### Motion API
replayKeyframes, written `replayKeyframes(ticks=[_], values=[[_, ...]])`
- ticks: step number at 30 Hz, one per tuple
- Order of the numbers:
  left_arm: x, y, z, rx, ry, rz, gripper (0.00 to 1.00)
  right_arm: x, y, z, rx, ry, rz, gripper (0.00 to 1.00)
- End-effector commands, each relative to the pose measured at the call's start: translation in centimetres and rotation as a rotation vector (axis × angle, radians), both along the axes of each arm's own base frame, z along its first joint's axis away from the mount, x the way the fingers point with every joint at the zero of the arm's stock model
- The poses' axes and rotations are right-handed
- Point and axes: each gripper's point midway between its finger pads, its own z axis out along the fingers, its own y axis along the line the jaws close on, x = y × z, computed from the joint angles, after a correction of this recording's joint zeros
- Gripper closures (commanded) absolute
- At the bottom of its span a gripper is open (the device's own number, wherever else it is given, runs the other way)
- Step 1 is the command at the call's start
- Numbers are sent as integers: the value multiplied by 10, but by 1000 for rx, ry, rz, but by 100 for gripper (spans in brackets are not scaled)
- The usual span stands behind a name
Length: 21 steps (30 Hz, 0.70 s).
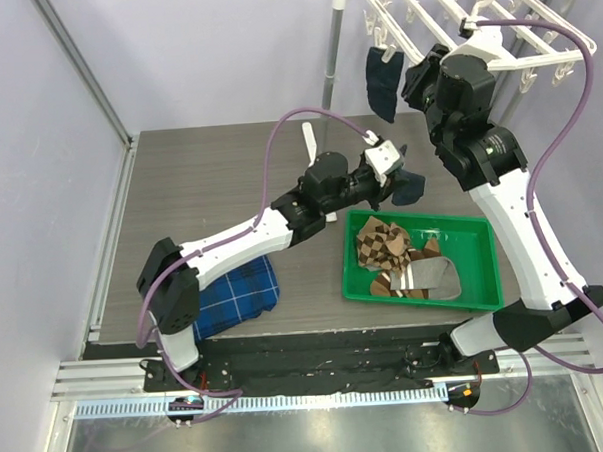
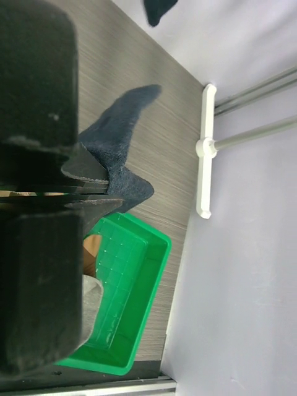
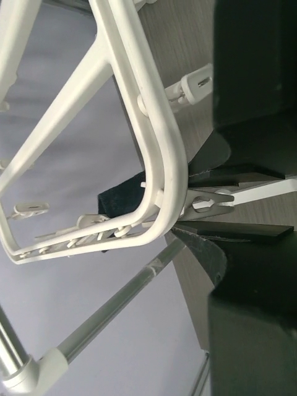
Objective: Remove the socks clipped to the hanger
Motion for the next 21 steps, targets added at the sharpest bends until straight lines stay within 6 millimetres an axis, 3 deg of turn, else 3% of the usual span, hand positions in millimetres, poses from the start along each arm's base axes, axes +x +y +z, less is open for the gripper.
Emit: replayKeyframes(ticks=[1, 5, 8, 9, 15, 18, 21], values=[[-18, 11, 48, -83, -35, -34, 100, -5, -1, 6, 8, -1, 10, 99], [-39, 11, 37, -121, 130, -99, 100, -8, 2, 10, 4, -11, 38, 99], [-61, 6, 7, -134, 233, -124, 100, -9, 3, 11, 6, -14, 47, 98], [-72, 4, -12, -146, 291, -133, 100, -9, 4, 9, 6, -11, 53, 98], [-90, -11, -103, -82, 482, -115, 99, -12, 5, 10, 5, -14, 68, 98], [-91, -13, -124, -63, 524, -97, 99, -13, 3, 14, 1, -23, 69, 98], [-89, -14, -144, -29, 550, -73, 79, -16, 2, 17, 1, -30, 69, 97]])
